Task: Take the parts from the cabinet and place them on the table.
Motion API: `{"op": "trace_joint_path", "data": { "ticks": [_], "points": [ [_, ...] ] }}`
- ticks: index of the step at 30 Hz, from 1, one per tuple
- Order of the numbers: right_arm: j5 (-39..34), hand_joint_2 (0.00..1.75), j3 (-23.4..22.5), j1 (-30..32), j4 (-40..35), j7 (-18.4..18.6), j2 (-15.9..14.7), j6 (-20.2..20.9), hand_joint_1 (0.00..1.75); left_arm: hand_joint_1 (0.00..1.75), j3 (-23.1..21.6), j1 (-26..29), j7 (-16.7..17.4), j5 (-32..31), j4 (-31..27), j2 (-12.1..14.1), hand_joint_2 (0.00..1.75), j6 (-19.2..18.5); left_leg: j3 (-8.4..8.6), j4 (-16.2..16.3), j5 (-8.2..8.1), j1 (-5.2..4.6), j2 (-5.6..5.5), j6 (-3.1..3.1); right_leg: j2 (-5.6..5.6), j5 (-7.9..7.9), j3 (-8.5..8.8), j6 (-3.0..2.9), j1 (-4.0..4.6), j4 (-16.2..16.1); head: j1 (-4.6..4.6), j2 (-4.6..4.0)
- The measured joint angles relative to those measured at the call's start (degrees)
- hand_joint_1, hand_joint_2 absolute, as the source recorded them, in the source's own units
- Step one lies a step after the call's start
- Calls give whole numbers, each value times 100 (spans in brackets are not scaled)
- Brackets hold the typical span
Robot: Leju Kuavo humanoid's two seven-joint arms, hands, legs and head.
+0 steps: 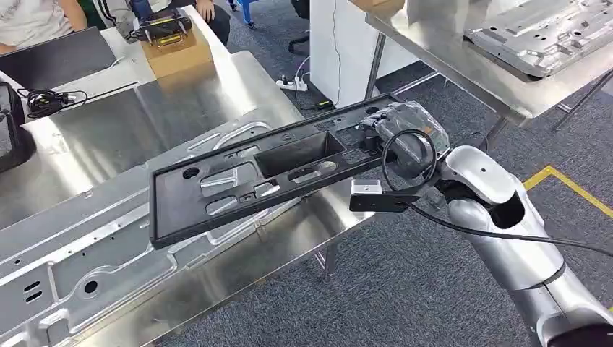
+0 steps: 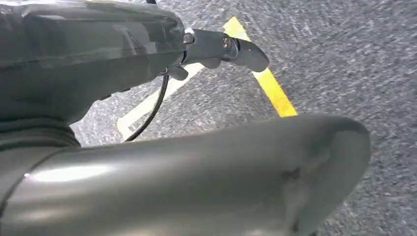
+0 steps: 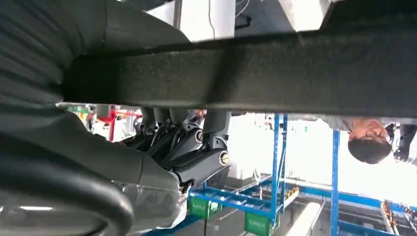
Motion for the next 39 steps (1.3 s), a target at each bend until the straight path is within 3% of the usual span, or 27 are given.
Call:
{"op": "trace_joint_path", "data": {
  "ticks": [1, 2, 5, 6, 7, 10, 11, 12, 13, 15, 16, 17, 20, 21, 22, 23, 25, 26, 27, 28, 31, 32, 33, 34, 36, 38, 39],
  "points": [
    [-2, 175, -20, -2, -13, 0, 0, 0, 175, 0, 2, 0, 0, 0, 0, 2, 0, 0, 126, -251, 26, -32, -15, 45, 5, -13, 11, 14, 2, -10, 5, 0],
    [-2, 175, -31, -18, -20, 0, 0, -2, 175, 0, 4, -2, -2, 0, 0, 2, 0, 2, 161, -382, -1, -57, -12, 46, 17, -23, 1, 36, 43, 0, -2, 0],
    [0, 175, -79, -10, -35, 0, -2, -2, 175, 0, 4, 1, -2, 0, 0, 2, 0, 4, 140, -382, -7, -89, -30, 68, 8, 10, 16, 144, 22, -65, 2, 0],
    [-2, 175, -98, -2, -50, -4, -13, -2, 175, 0, 7, 0, -2, -2, -2, 2, 0, 13, 175, -461, 38, -25, -24, 127, 1, -25, 2, 175, 21, -45, 2, 0],
    [-4, 175, -120, -6, -50, -18, -20, -4, 175, 0, 7, -4, -4, -2, -2, 2, 0, 17, 197, -484, 50, -37, -20, 166, -23, -124, -56, 169, 21, 68, 6, 0],
    [-4, 175, -164, 18, -50, -15, -30, -7, 175, 0, 7, -4, -4, -4, -2, 2, 0, 17, 194, -482, 41, -64, -14, 212, -22, -725, -642, 178, 37, 1317, 9, 0],
    [-4, 175, -164, 43, -50, -15, -33, -7, 175, 0, 7, -1, -4, -4, -2, 2, 0, 17, 195, -479, 37, -78, -14, 217, -23, -802, -821, 178, 37, 1660, 9, 0],
    [-2, 175, -166, 72, -50, -15, -37, -7, 175, 0, 7, 0, -4, -4, -2, 2, 0, 17, 206, -478, 32, -85, -16, 223, -23, -729, -866, 177, 38, 1709, 9, 0],
    [-2, 175, -166, 80, -50, -20, -39, -7, 175, 0, 7, -1, -7, -4, -2, 2, 0, 17, 219, -476, 22, -93, -19, 233, -23, -528, -769, 170, 40, 1474, 11, 0],
    [-2, 175, -177, 77, -52, -20, -50, -7, 175, 0, 7, -3, -7, -11, -2, 2, 0, 17, 265, -471, -9, -108, -29, 232, -24, 31, -315, 131, 48, 478, 11, 0],
    [-2, 175, -188, 76, -52, -20, -54, -7, 175, 0, 7, -1, -7, -11, -2, 0, 0, 17, 270, -470, -29, -112, -37, 213, -37, 137, -161, 92, 62, 89, 13, 0],
    [-2, 175, -195, 66, -55, -17, -57, -9, 175, 0, 7, -4, -7, -13, -2, -4, 0, 17, 222, -426, -40, -167, -43, 189, -42, 95, -46, 80, 117, -17, 9, 0],
    [0, 175, -232, 127, -68, -18, -66, -11, 175, 0, 9, 8, -7, -17, -2, -4, 0, 26, 195, -448, -18, -143, -42, 154, -24, 56, -67, 70, 105, -47, 4, 0],
    [0, 175, -238, 135, -68, -20, -68, -11, 175, 0, 9, 5, -7, -17, -4, 0, 0, 31, 187, -425, -55, -174, -44, 119, -34, 74, -48, 44, -2, -96, 11, 0],
    [0, 175, -247, 132, -68, -20, -68, -11, 175, 0, 9, 4, -11, -17, -4, 0, 0, 37, 168, -339, -131, -152, -39, 79, -38, 77, -31, 33, -8, -109, 4, 0],
    [0, 175, -256, 127, -70, -22, -68, -13, 175, 0, 7, 1, -20, -17, -7, 0, 0, 42, 62, -84, -291, -131, -40, 55, -45, 70, -27, 5, -21, -109, 0, 0],
    [0, 175, -254, 140, -72, -26, -68, -13, 175, 0, 9, 4, -20, -20, -7, 0, 0, 44, -381, 858, -704, -49, -39, -3, -47, 65, -24, -3, -29, -109, -2, 0],
    [0, 175, -254, 151, -72, -26, -68, -13, 175, 0, 9, 8, -20, -20, -7, 0, 0, 44, -557, 1210, -797, -9, -37, -37, -46, 64, -24, -1, -41, -108, 0, 0],
    [0, 175, -254, 169, -72, -26, -68, -13, 175, 0, 9, 9, -20, -20, -4, 0, 0, 44, -631, 1315, -757, 32, -32, -70, -45, 62, -20, 3, -59, -108, -2, 0],
    [0, 175, -254, 184, -72, -28, -68, -13, 175, 0, 9, 7, -20, -20, -7, 0, 0, 44, -569, 1150, -597, 70, -23, -107, -42, 58, -12, 11, -84, -106, -2, 0],
    [0, 175, -264, 207, -101, -33, -68, -17, 175, 0, 9, 5, -20, -20, -7, 0, 0, 44, 104, -335, 113, 204, -1, -245, -26, 17, 56, 149, -179, -105, -6, 0],
    [0, 175, -273, 199, -109, -33, -72, -22, 175, 0, 9, 0, -20, -22, -2, -15, 0, 41, 149, -402, 19, 132, -36, -286, -7, 21, 38, 221, -138, -102, -41, 0],
    [0, 175, -273, 205, -116, -33, -72, -24, 175, 0, 9, 0, -15, -26, -7, -4, 0, 41, 123, -389, 21, 125, -52, -200, -8, 35, 33, 268, -137, -112, -48, 0],
    [0, 175, -273, 214, -118, -35, -77, -31, 175, 0, 9, 0, -17, -24, -7, -4, 0, 44, 115, -389, 17, 106, -59, -167, -8, 45, 48, 303, -134, -140, -46, 0],
    [0, 175, -291, 233, -127, -37, -90, -42, 175, 0, 9, 5, -17, -24, -7, -4, 0, 44, 126, -413, 41, 53, -72, -26, -10, 69, 88, 430, -143, -222, -48, 0],
    [0, 175, -313, 251, -129, -44, -100, -52, 175, 0, 9, -2, -22, -26, -9, -11, 0, 44, 154, -460, 67, 47, -65, 105, -45, -150, -45, 380, -146, 52, -31, 0],
    [0, 175, -319, 254, -129, -42, -101, -61, 175, 0, 9, -1, -22, -26, -9, -11, 0, 48, 150, -459, 66, 26, -62, 153, -45, -379, -246, 354, -118, 477, -26, 0]
  ]
}}
